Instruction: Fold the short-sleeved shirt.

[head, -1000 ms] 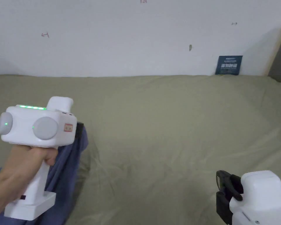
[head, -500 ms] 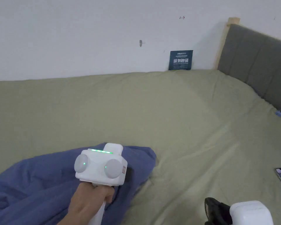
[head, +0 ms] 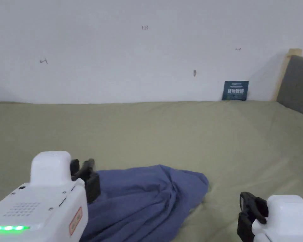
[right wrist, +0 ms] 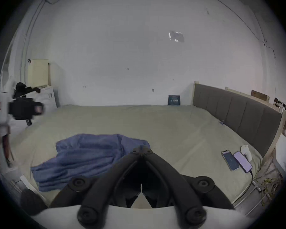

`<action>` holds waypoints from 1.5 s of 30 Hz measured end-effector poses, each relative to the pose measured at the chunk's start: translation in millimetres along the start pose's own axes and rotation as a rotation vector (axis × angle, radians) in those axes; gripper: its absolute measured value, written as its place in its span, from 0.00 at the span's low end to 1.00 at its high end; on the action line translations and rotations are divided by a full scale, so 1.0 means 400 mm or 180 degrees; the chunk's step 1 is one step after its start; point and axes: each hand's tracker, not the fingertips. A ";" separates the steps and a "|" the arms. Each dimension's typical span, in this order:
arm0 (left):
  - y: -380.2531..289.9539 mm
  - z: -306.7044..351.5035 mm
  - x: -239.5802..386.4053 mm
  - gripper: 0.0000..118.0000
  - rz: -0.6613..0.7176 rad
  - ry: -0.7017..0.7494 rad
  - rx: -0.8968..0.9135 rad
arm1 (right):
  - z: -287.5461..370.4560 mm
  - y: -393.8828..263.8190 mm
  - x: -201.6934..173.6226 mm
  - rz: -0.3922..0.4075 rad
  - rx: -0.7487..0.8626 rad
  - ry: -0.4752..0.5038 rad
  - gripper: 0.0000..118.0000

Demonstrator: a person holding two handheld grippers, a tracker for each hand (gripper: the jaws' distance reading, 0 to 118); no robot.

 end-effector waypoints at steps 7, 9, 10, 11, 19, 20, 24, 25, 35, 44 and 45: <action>-0.015 0.242 -0.161 0.00 -0.0167 0.0724 0.0269 | 0.054 0.010 -0.093 0.0055 0.0164 0.0168 0.01; -0.013 0.256 -0.182 0.00 -0.0220 0.0888 0.0270 | 0.058 0.011 -0.115 0.0080 0.0177 0.0205 0.01; -0.014 0.256 -0.189 0.00 -0.0275 0.0934 0.0280 | 0.057 0.012 -0.124 0.0092 0.0180 0.0234 0.01; -0.013 0.257 -0.195 0.00 -0.0295 0.0927 0.0272 | 0.053 0.012 -0.132 0.0094 0.0181 0.0243 0.01; -0.067 0.150 -0.293 0.00 -0.0175 0.0625 -0.0432 | 0.030 0.002 -0.167 0.0089 0.0093 0.0385 0.01; -0.092 0.115 -0.321 0.00 -0.0185 0.0574 -0.0650 | 0.028 -0.002 -0.170 0.0085 0.0074 0.0406 0.01; -0.226 -0.044 -0.444 0.05 0.0139 0.0376 -0.1772 | 0.003 -0.029 -0.188 0.0142 -0.0034 0.0493 0.01; -0.255 -0.079 -0.464 0.41 0.0210 0.0329 -0.2007 | -0.006 -0.037 -0.192 0.0168 -0.0057 0.0494 0.01; -0.473 -0.268 -0.498 0.86 -0.0087 0.0701 -0.3025 | -0.080 -0.091 -0.188 0.0154 -0.0415 0.0506 0.01; -0.436 -0.252 -0.463 0.00 -0.0391 0.0523 -0.2926 | -0.226 -0.098 -0.078 0.0011 -0.0708 0.0249 0.01; -0.424 -0.242 -0.452 0.00 -0.0556 0.0706 -0.2706 | -0.260 -0.092 -0.059 0.0046 -0.0764 0.0196 0.01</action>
